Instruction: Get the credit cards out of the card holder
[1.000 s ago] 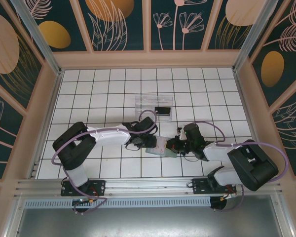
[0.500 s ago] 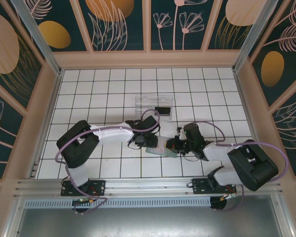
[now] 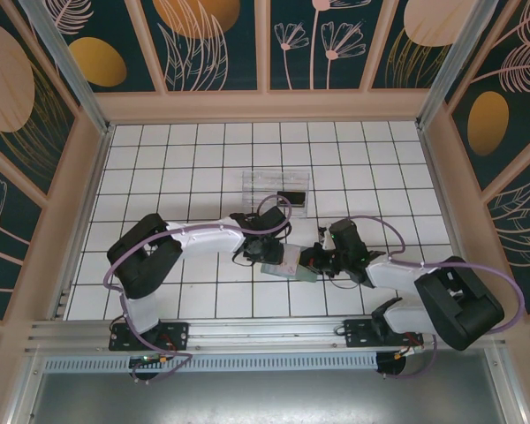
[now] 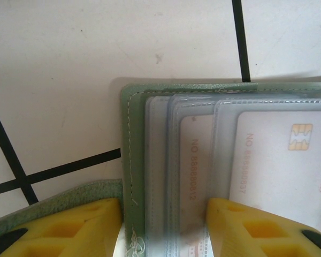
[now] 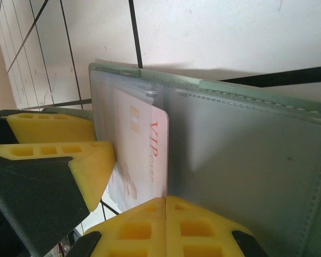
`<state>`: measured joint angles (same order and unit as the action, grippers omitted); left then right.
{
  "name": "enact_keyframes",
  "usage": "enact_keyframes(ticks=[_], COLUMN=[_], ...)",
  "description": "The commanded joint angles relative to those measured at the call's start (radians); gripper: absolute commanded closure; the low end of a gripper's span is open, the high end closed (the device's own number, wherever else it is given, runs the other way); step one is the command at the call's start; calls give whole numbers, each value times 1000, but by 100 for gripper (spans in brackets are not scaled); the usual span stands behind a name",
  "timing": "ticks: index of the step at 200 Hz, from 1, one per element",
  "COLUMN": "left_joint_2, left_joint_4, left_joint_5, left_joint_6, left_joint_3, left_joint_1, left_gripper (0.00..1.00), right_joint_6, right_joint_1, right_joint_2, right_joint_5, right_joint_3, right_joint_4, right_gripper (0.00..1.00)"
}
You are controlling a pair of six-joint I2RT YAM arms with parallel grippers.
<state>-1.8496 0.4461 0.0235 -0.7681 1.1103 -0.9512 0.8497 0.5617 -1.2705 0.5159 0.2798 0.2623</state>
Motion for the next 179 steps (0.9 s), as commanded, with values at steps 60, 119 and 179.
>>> enact_keyframes(ticks=[60, 119, 179], left_joint_2=[-100, -99, -95], left_joint_4=[135, 129, 120], left_joint_5=[-106, -101, -101], left_joint_6=[31, 30, 27], left_joint_3=[-71, -76, -82], left_joint_1=[16, 16, 15], left_gripper=[52, 52, 51], right_joint_6=[-34, 1, 20], right_joint_1=[-67, -66, -68], right_joint_2=[68, -23, -105], right_joint_5=[30, 74, 124], right_joint_3=[-22, -43, -47], right_joint_4=[-16, 117, 221], right_gripper=[91, 75, 77])
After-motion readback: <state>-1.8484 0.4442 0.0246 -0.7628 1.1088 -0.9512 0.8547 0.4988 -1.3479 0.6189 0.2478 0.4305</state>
